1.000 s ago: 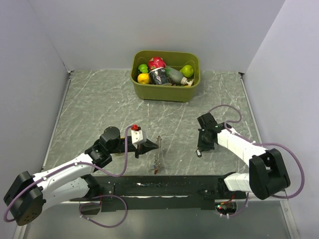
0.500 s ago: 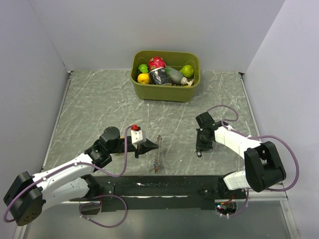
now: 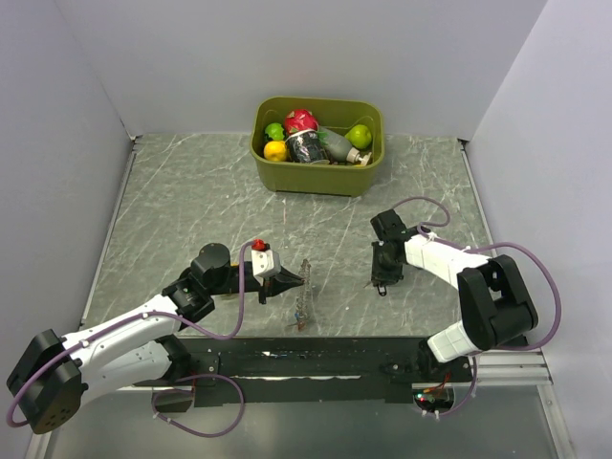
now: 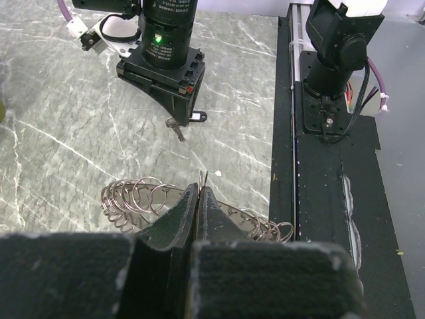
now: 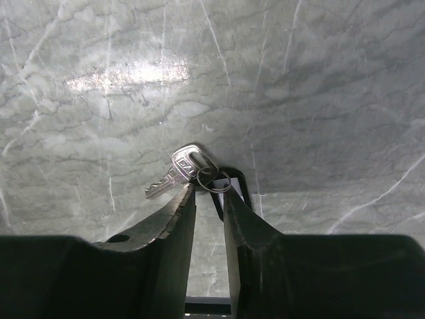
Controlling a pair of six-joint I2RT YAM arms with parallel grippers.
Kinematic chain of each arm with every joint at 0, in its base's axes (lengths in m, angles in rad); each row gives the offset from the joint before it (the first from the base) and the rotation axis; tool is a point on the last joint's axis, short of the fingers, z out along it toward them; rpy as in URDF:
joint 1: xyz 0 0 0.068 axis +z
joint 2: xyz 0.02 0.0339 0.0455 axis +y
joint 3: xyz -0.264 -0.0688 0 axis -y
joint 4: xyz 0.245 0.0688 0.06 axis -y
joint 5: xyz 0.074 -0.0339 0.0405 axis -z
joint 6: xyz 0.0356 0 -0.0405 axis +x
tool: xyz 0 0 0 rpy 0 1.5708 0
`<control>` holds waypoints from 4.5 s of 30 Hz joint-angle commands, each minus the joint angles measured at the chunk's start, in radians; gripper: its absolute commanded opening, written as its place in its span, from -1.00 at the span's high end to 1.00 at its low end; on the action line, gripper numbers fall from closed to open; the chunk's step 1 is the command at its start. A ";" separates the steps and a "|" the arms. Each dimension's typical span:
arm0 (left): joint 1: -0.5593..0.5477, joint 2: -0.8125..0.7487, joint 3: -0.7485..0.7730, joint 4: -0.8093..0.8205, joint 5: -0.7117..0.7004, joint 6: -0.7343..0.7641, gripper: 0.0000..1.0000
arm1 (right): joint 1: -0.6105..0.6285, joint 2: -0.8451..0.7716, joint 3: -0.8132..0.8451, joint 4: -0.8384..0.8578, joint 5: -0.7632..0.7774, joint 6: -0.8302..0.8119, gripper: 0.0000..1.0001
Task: Put the keys on the keyring
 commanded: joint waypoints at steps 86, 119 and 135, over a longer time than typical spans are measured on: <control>0.005 0.001 0.071 0.039 0.022 0.005 0.98 | 0.050 0.008 0.051 -0.025 0.103 -0.077 0.14; 0.005 -0.001 0.069 0.044 0.020 0.001 0.98 | 0.148 -0.052 0.103 -0.018 0.054 -0.072 1.00; 0.005 -0.022 0.100 -0.020 0.022 0.028 0.98 | 0.208 -0.470 -0.009 0.208 -0.247 -0.320 1.00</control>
